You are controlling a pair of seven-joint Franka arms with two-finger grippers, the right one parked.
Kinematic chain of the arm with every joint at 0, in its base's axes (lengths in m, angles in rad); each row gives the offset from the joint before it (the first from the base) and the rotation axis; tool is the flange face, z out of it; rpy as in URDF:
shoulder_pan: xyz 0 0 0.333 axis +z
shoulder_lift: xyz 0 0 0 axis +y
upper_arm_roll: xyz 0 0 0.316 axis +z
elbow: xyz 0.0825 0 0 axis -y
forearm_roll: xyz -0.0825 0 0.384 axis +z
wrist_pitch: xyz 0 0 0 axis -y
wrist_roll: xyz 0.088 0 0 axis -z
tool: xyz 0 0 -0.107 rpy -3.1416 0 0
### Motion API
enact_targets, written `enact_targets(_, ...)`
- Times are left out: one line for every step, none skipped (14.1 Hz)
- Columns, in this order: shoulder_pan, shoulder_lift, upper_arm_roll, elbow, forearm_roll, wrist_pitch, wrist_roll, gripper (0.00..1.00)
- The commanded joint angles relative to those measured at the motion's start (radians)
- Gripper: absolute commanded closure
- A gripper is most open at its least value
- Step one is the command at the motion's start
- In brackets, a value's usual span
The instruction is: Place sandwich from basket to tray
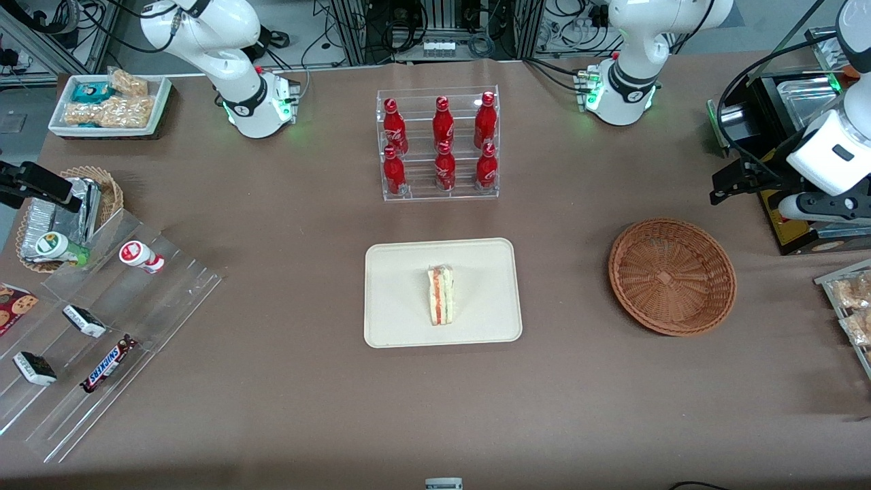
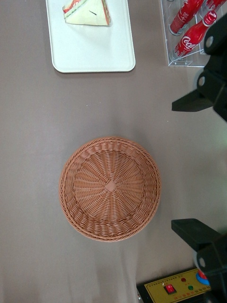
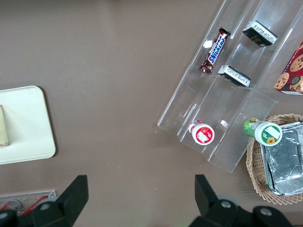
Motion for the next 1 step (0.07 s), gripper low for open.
enact_targets(-0.005, -0.016, 0.003, 0.006, 0.006, -0.023, 0.011, 0.00)
